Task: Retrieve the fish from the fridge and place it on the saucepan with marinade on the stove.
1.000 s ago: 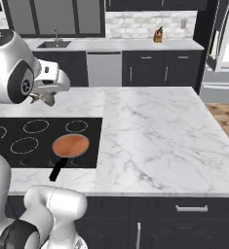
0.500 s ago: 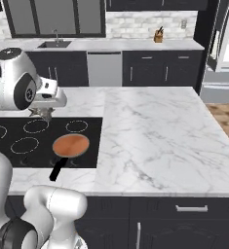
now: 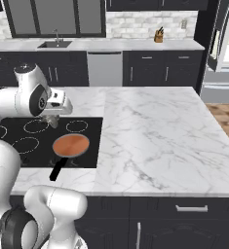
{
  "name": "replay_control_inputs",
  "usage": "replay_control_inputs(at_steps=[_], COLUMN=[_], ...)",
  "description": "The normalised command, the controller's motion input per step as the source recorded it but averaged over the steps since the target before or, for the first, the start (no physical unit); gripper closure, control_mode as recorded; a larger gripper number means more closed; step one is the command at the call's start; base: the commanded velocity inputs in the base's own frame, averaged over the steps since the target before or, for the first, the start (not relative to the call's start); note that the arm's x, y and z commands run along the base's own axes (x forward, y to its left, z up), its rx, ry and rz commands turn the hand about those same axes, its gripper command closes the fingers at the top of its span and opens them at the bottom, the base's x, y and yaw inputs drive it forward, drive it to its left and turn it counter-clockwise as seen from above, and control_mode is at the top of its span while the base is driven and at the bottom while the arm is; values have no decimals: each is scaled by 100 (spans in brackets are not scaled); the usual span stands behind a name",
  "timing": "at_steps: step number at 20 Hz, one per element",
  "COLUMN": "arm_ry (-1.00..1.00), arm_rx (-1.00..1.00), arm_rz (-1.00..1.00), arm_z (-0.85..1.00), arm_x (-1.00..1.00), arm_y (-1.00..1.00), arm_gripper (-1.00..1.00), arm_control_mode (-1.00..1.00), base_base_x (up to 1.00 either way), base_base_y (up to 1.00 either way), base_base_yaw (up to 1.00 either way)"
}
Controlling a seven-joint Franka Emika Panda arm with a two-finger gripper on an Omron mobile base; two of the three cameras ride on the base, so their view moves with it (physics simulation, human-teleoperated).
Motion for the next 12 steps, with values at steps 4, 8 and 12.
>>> replay_control_inputs(at_steps=[4,8,12], arm_ry=[3,0,0], arm_rx=[0,3,14], arm_rz=[0,0,0], arm_z=[-49,-54,-56], arm_x=[50,39,21], arm_y=[5,13,7], arm_gripper=[100,100,100], arm_control_mode=[-100,-100,-100], base_base_x=[0,0,0], base_base_y=[0,0,0], base_base_yaw=[0,0,0])
